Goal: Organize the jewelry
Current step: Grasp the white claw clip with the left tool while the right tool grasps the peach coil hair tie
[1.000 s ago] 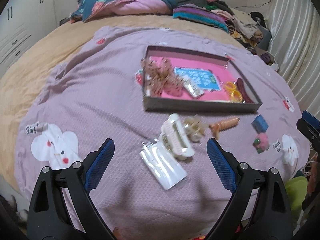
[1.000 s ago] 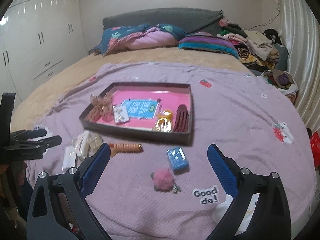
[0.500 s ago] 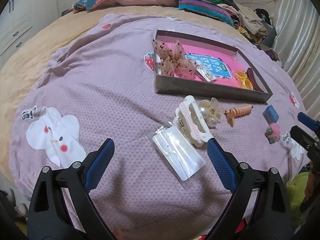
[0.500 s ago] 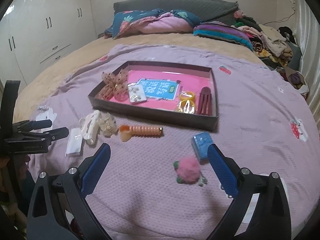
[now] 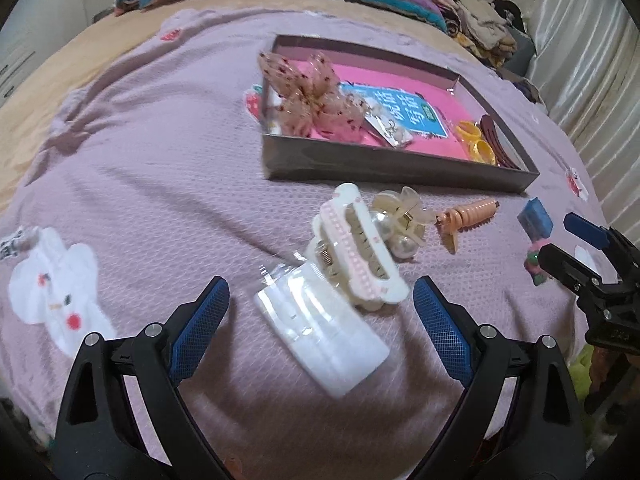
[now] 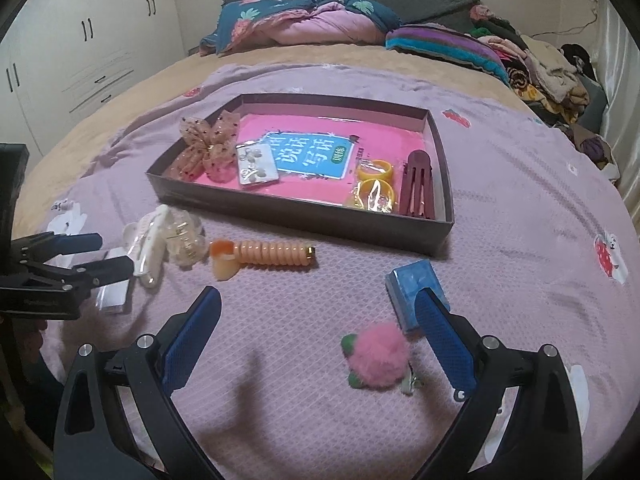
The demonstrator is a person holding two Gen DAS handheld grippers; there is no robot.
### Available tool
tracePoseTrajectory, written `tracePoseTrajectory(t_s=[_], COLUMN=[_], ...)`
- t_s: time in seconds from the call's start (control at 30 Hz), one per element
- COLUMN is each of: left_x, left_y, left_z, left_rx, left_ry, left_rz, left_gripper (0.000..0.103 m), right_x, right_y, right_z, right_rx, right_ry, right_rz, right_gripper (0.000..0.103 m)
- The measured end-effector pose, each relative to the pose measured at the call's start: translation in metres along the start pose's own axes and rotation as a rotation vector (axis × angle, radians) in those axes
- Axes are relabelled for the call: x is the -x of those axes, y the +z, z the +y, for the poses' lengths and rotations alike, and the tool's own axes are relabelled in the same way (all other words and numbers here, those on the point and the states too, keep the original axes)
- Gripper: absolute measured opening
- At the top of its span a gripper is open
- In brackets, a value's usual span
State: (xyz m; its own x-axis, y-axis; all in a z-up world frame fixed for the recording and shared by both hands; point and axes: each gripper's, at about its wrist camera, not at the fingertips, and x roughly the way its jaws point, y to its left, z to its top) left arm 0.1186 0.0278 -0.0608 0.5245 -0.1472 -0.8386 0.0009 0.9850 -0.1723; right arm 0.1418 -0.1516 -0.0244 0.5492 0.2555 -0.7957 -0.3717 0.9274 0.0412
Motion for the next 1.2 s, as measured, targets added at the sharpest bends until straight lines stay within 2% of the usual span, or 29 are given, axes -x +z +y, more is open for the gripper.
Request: tracePoseTrajectory(t_s=[0.07,0.13,0.2,0.27,0.37,0.43,0.53,0.8,0.93,1.07,1.13,1.2], left_x=[-0.006,-0.013,-0.021,-0.026,-0.023,-0.020,-0.016,-0.010,-0.008,-0.009,-0.010,-0.010], left_y=[0.004,0.007,0.011,0.014,0.019,0.023,0.029,0.034,0.037,0.037,0.037,0.038], left_z=[-0.006,-0.012,-0.012,-0.010,-0.005,-0.002,0.002,0.017,0.025,0.033,0.034,0.032], left_rx=[-0.026,-0.056,-0.064,-0.059,-0.038,-0.025,-0.015,0.038,0.052,0.070,0.074,0.069], left_ry=[0.001,0.016,0.021,0.014,-0.014,-0.038,-0.047,-0.077,-0.074,-0.074,-0.068,-0.058], left_rz=[0.007,0.010,0.022,0.034,0.027,0.017,0.013,0.009,0.007,0.011,0.015,0.017], left_gripper=[0.084,0.076,0.069,0.066,0.054,0.041,0.037,0.034,0.034,0.033,0.033,0.033], right_x=[-0.002,-0.003,-0.004,-0.005,-0.008,-0.013,-0.024,-0.063,-0.078,-0.084,-0.085,-0.084], right_y=[0.000,0.002,0.003,0.006,0.010,0.013,0.020,0.030,0.028,0.027,0.028,0.029], right_z=[-0.002,-0.005,-0.006,-0.008,-0.006,-0.002,0.006,0.026,0.031,0.035,0.035,0.033], right_rx=[-0.002,-0.009,-0.011,-0.014,-0.015,-0.010,-0.010,-0.004,0.004,0.033,0.035,0.032], right_ry=[-0.002,0.001,0.002,0.003,0.019,0.030,0.057,0.100,0.083,0.050,0.044,0.043], right_rz=[0.003,0.006,0.010,0.012,0.019,0.027,0.045,0.114,0.141,0.129,0.116,0.096], right_gripper=[0.097,0.097,0.097,0.097,0.097,0.097,0.097,0.097,0.097,0.097,0.090,0.072])
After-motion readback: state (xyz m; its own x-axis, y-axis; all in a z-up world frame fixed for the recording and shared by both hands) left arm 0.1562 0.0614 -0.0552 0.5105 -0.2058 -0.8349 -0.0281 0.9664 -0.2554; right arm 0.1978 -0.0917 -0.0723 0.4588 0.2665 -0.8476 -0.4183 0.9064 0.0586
